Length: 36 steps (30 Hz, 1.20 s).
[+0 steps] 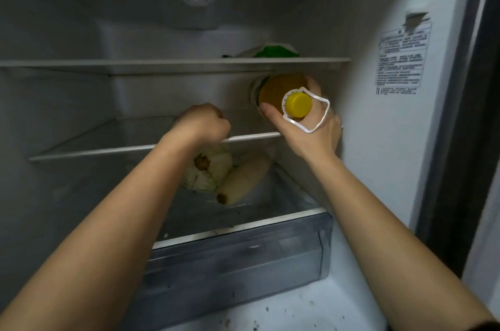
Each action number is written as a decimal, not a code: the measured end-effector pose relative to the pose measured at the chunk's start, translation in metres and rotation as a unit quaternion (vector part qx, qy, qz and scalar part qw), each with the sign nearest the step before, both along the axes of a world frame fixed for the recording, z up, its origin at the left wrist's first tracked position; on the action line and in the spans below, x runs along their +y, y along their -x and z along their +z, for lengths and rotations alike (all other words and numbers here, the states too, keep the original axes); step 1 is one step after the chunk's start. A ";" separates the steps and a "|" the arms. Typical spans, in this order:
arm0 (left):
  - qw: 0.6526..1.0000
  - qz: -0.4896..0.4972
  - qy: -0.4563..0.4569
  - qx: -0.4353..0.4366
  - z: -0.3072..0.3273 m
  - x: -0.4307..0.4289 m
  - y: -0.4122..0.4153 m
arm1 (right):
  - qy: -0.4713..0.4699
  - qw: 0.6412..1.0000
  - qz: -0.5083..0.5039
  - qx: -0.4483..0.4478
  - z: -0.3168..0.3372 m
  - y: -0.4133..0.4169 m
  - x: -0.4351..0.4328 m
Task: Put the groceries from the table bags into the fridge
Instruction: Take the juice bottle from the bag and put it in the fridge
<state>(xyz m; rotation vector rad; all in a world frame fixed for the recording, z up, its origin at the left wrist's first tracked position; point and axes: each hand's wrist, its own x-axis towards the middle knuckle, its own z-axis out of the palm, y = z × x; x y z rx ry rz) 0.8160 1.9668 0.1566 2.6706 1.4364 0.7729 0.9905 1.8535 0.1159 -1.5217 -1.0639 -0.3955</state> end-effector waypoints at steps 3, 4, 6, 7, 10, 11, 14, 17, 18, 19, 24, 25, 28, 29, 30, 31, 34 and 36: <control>1.000 -0.003 0.006 -0.006 0.000 0.002 0.001 | -0.013 1.000 0.009 0.013 -0.008 -0.002 -0.006; 1.000 -0.005 0.005 -0.008 0.000 0.002 0.000 | -0.025 0.999 0.020 0.026 -0.013 -0.003 -0.008; 1.000 -0.007 0.006 -0.012 0.000 0.001 0.000 | -0.061 0.996 0.041 0.052 -0.022 0.000 -0.013; 1.000 -0.008 0.007 -0.015 0.000 0.001 0.001 | -0.093 0.993 0.045 0.055 -0.026 0.002 -0.015; 1.000 -0.009 0.008 -0.016 0.000 -0.001 0.000 | -0.172 0.983 -0.021 -0.056 -0.023 0.010 -0.020; 1.000 -0.008 0.008 -0.017 0.000 -0.002 0.000 | -0.153 0.981 -0.040 -0.113 -0.017 0.011 -0.020; 1.000 -0.009 0.002 -0.013 -0.001 -0.001 0.001 | -0.014 0.977 -0.044 -0.209 0.004 0.011 -0.016; 1.000 -0.014 0.006 -0.008 -0.002 -0.001 0.003 | 0.040 0.976 -0.041 -0.211 0.012 0.009 -0.010; 1.000 -0.015 0.008 -0.010 -0.003 -0.001 0.004 | 0.044 0.977 -0.039 -0.206 0.014 0.010 -0.008; 1.000 -0.016 0.008 -0.015 -0.003 -0.002 0.005 | 0.046 0.978 -0.040 -0.199 0.015 0.010 -0.006; 1.000 -0.015 0.001 -0.024 -0.003 -0.007 0.005 | 0.064 0.984 -0.069 -0.152 0.020 0.000 0.009; 1.000 -0.013 0.000 -0.024 -0.003 -0.008 0.005 | 0.071 0.985 -0.073 -0.137 0.023 -0.004 0.011; 1.000 -0.004 -0.008 -0.029 -0.003 -0.011 0.005 | 0.102 0.988 -0.078 -0.090 0.031 -0.012 0.014; 0.999 0.001 -0.011 -0.031 -0.003 -0.012 0.005 | 0.110 0.988 -0.075 -0.079 0.032 -0.014 0.015; 0.999 0.006 -0.017 -0.035 -0.003 -0.012 0.005 | 0.117 0.988 -0.068 -0.068 0.033 -0.016 0.017; 0.999 0.012 -0.028 -0.040 -0.004 -0.013 0.005 | 0.122 0.989 -0.059 -0.058 0.033 -0.016 0.018; 0.994 0.027 -0.089 -0.063 -0.007 -0.020 0.006 | 0.152 0.985 -0.042 -0.068 0.031 -0.015 0.017; 0.984 0.039 -0.157 -0.077 -0.010 -0.031 0.007 | 0.163 0.979 -0.050 -0.113 0.027 -0.014 0.013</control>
